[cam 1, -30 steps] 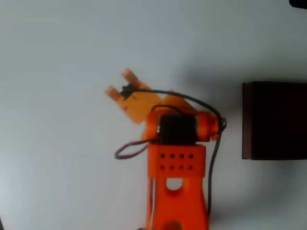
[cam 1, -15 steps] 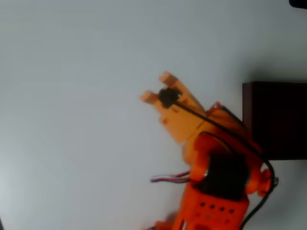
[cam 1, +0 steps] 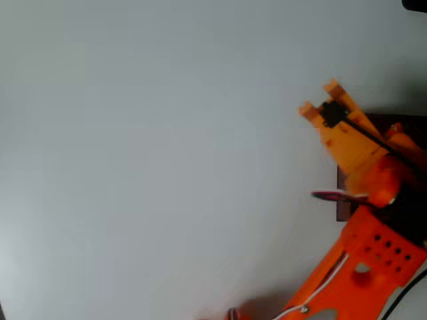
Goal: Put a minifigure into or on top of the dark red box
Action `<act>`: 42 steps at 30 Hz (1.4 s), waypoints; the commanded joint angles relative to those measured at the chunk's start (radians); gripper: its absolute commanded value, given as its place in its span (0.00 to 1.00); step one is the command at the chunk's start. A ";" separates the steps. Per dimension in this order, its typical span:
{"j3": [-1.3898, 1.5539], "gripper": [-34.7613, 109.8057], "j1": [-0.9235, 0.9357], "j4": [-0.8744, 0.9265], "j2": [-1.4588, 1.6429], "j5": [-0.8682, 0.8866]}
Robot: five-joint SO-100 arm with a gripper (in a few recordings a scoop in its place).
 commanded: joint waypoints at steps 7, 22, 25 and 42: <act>-0.250 0.24 0.135 0.000 -0.339 -0.037; -0.305 0.41 0.141 0.060 -0.443 0.023; -0.287 0.42 0.129 0.067 -0.416 0.018; 0.497 0.41 -0.172 -0.026 0.410 0.043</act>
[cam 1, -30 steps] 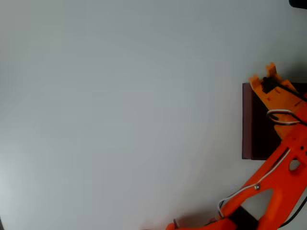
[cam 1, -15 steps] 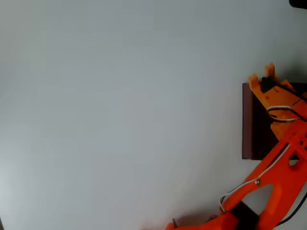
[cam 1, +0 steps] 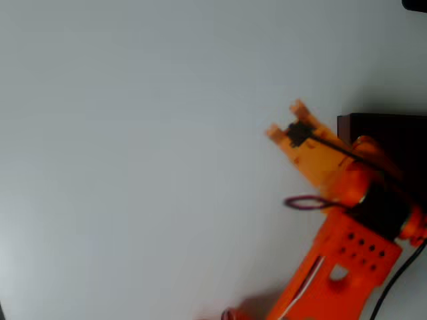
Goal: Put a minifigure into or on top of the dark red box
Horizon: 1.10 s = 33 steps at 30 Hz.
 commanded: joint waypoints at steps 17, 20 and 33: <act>0.666 0.39 -0.594 -0.132 0.816 0.199; 0.773 0.38 -0.637 -0.181 0.923 0.179; 1.081 0.36 -0.715 -0.195 1.466 0.035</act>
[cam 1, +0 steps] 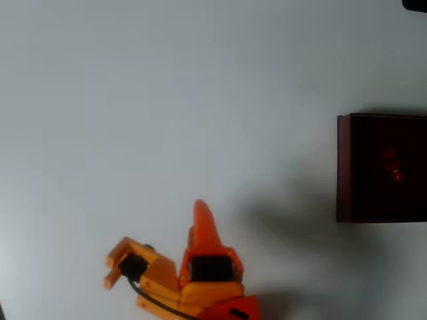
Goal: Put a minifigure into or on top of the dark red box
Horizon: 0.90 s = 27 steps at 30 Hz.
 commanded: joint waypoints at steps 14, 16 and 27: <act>0.244 0.32 -0.132 -0.006 0.285 -0.034; 0.268 0.32 -0.147 0.012 0.285 0.038; 0.354 0.24 -0.179 -0.038 0.288 -0.175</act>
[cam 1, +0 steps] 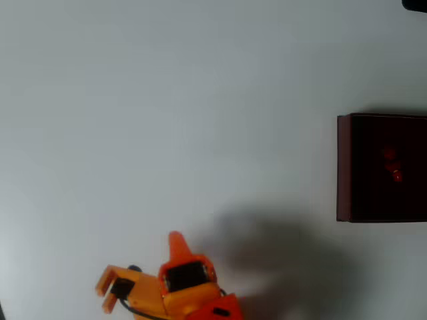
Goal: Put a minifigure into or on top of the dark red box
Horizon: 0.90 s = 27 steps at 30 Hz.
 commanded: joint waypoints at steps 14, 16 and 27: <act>0.114 0.24 -0.055 0.026 0.002 -0.023; 0.114 0.24 -0.038 0.026 0.002 -0.005; 0.112 0.24 -0.080 0.026 0.003 -0.034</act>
